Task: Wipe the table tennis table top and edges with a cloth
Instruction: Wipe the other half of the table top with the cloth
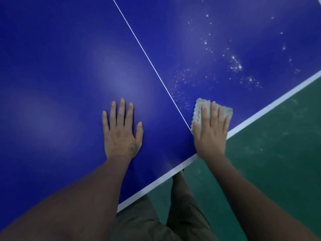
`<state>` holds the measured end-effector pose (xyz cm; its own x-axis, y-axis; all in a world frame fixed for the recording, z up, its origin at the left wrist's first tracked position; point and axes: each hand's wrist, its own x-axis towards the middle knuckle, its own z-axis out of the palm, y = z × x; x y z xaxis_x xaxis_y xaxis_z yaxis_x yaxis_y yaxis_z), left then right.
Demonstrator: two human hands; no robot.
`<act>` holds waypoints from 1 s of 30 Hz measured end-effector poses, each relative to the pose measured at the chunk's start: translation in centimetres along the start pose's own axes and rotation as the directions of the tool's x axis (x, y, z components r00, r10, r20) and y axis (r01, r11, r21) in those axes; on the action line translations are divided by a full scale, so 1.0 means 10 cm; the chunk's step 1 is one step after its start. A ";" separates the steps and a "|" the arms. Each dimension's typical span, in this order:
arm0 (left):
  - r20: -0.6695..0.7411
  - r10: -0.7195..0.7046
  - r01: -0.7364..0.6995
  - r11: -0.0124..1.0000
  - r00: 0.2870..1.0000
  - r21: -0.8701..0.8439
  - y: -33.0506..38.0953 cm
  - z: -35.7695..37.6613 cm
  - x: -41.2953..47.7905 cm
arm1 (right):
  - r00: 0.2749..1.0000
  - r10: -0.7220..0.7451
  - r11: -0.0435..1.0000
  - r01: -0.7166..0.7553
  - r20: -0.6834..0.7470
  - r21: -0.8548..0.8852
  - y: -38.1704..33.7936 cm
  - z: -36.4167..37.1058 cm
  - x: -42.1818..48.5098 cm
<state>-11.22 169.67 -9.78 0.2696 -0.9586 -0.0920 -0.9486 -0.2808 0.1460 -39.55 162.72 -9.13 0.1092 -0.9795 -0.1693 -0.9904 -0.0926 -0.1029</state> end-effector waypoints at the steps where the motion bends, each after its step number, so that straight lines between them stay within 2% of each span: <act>1: -0.007 -0.006 0.006 1.000 1.000 -0.005 0.00 0.00 0.00 | 0.999 -0.046 0.999 0.046 -0.002 -0.001 -0.10 0.02 -0.15; 3: -0.029 -0.013 0.012 1.000 1.000 -0.022 0.00 0.01 0.01 | 0.964 -0.262 0.965 0.262 0.036 0.024 -0.31 0.07 -0.52; 5: -0.058 -0.018 0.015 0.999 0.998 -0.040 0.00 0.02 0.00 | 0.882 -0.467 0.884 0.463 0.062 0.069 -0.42 0.10 -0.68; 8: -0.096 -0.010 0.002 0.996 0.995 -0.087 0.00 0.02 0.01 | 0.770 -0.638 0.769 0.635 0.016 0.072 -0.42 0.07 -0.13; 10: -0.120 -0.014 0.001 0.994 0.993 -0.111 0.00 0.02 0.01 | 0.753 -0.657 0.753 0.658 -0.038 0.013 -0.44 0.08 0.48; 13: -0.128 -0.020 0.002 0.990 0.992 -0.141 0.00 0.02 0.02 | 0.820 -0.562 0.826 0.563 -0.108 -0.030 -0.55 0.01 1.35; 15: -0.119 -0.019 0.002 0.990 0.993 -0.142 0.00 0.00 0.02 | 0.879 -0.469 0.883 0.469 -0.089 -0.015 -0.64 -0.06 1.55; 17: -0.110 -0.021 0.005 0.990 0.994 -0.142 0.00 -0.03 0.02 | 0.907 -0.409 0.911 0.412 -0.097 0.009 -0.69 -0.06 1.35; 19: -0.108 -0.022 0.006 0.989 0.994 -0.147 0.01 -0.04 0.03 | 0.892 -0.447 0.894 0.448 -0.071 0.006 -0.71 -0.03 0.88; 22: -0.107 -0.031 0.014 0.988 0.994 -0.155 0.03 -0.04 0.03 | 0.832 -0.555 0.831 0.554 0.012 0.040 -0.63 0.03 0.37; 25: -0.111 -0.027 0.009 0.987 0.993 -0.163 0.04 -0.06 0.03 | 0.722 -0.691 0.722 0.691 -0.020 0.033 -0.60 0.01 0.72; 27: -0.114 -0.025 0.006 0.987 0.993 -0.164 0.04 -0.04 0.03 | 0.662 -0.745 0.666 0.745 -0.080 -0.042 -0.65 0.03 1.21; 28: -0.116 -0.027 0.008 0.987 0.993 -0.163 0.04 -0.04 0.03 | 0.671 -0.732 0.681 0.729 -0.121 -0.070 -0.68 0.02 1.50; 30: -0.121 -0.032 0.012 0.987 0.992 -0.160 0.04 -0.03 0.02 | 0.743 -0.657 0.753 0.655 -0.125 -0.065 -0.74 -0.08 1.97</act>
<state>-11.54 169.37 -9.43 0.3178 -0.9479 0.0228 -0.9064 -0.2966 0.3008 -30.14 144.00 -10.95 0.7216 -0.6893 0.0642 -0.6795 -0.7230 -0.1248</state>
